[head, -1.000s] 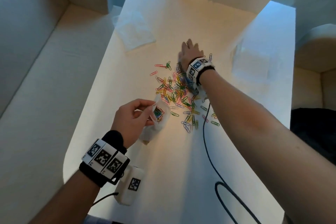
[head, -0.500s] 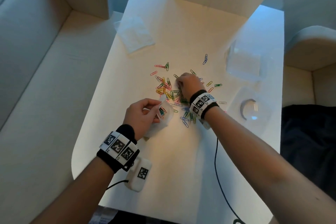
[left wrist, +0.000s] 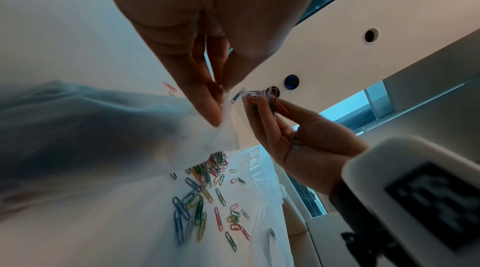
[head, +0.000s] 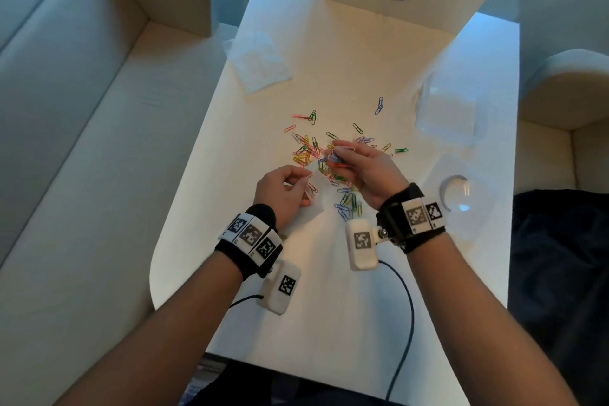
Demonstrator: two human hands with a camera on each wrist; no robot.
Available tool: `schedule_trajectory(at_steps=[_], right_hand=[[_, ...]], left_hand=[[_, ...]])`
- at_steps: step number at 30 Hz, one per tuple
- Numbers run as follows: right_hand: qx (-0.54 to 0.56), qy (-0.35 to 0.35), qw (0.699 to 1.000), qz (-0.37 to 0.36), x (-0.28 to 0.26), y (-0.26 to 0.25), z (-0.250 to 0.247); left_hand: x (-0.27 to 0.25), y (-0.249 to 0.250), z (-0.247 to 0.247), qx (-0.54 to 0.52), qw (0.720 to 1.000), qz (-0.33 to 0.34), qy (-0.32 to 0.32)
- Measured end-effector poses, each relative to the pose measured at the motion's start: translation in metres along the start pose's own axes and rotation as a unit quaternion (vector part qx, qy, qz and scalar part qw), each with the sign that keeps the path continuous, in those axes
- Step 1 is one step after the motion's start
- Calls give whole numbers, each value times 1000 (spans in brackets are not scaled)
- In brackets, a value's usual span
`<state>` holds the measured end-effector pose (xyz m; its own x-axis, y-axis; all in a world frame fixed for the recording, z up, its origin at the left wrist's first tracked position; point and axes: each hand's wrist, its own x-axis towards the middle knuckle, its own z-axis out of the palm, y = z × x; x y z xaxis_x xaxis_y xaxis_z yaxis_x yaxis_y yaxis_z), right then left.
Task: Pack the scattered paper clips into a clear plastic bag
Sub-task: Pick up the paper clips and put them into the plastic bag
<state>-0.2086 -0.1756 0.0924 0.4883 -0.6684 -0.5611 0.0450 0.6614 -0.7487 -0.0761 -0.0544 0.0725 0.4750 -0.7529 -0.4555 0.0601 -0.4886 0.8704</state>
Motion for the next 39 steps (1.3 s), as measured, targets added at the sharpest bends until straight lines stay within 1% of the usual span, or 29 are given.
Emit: schedule_trajectory(at_steps=[4, 8, 10, 12, 13, 14, 15, 17, 19, 20, 21, 22, 23, 24, 25, 26, 27, 28, 29, 30, 31, 32, 34, 35, 36, 39], right_hand=[[-92, 3, 996, -18, -17, 17, 16], [-191, 46, 980, -34, -21, 25, 17], [-237, 60, 969, -17, -20, 32, 17], [-255, 56, 965, 9, -17, 38, 17], [-281, 48, 958, 10, -16, 40, 16], [-335, 43, 941, -1, -13, 41, 13], [-402, 41, 914, -23, -11, 41, 9], [-523, 48, 847, -87, -10, 40, 6], [-585, 59, 796, -144, -11, 39, 7], [-615, 54, 770, -161, -12, 37, 9], [-651, 32, 740, -166, -14, 34, 10], [-682, -4, 714, -161, -13, 30, 10], [-692, -45, 705, -151, -12, 24, 8], [-678, -80, 719, -129, -8, 13, 5], [-648, -107, 747, -104, -3, -1, 1], [-618, -115, 774, -82, 5, -17, -5], [-598, -93, 792, -79, 20, -31, -13], [-595, -45, 797, -94, 40, -44, -21], [-616, 13, 779, -122, 63, -55, -30], [-647, 62, 747, -143, 87, -65, -39], [-673, 89, 720, -144, 109, -72, -47], [-691, 96, 705, -125, 128, -76, -55], [-729, 83, 675, -73, 156, -76, -67], [-746, 78, 658, -58, 165, -72, -71], [-757, 75, 647, -55, 169, -66, -72], [-762, 66, 637, -93, 161, -42, -68]], left_hand=[[-1, 2, 6, 10, 1000, 0, 9], [-2, 3, 9, 11, 1000, 4, 12], [-1, 3, 11, 13, 1000, 8, 14], [1, 4, 13, 15, 1000, 13, 13], [1, 4, 14, 20, 1000, 17, 10], [1, 3, 14, 27, 999, 21, 6], [1, 2, 15, 32, 999, 24, 1], [1, 0, 15, 31, 999, 27, -7], [2, 0, 16, 29, 999, 29, -13], [2, 0, 17, 26, 999, 30, -16], [2, -1, 18, 23, 999, 30, -19], [3, -1, 18, 20, 999, 31, -21], [3, -1, 18, 20, 999, 31, -20], [3, -2, 18, 20, 999, 31, -17], [3, -2, 17, 20, 999, 30, -11], [4, -2, 15, 20, 999, 30, -5], [6, -3, 13, 22, 999, 31, 0], [8, -3, 10, 27, 999, 32, 4], [10, -3, 8, 33, 999, 33, 6], [11, -4, 7, 35, 999, 33, 6], [13, -4, 6, 30, 999, 31, 5], [14, -4, 6, 21, 999, 29, 5], [14, -5, 6, 12, 1000, 26, 6], [13, -5, 6, 12, 1000, 27, 6], [12, -6, 6, 11, 999, 30, 5], [12, -6, 4, 9, 999, 32, -1]])
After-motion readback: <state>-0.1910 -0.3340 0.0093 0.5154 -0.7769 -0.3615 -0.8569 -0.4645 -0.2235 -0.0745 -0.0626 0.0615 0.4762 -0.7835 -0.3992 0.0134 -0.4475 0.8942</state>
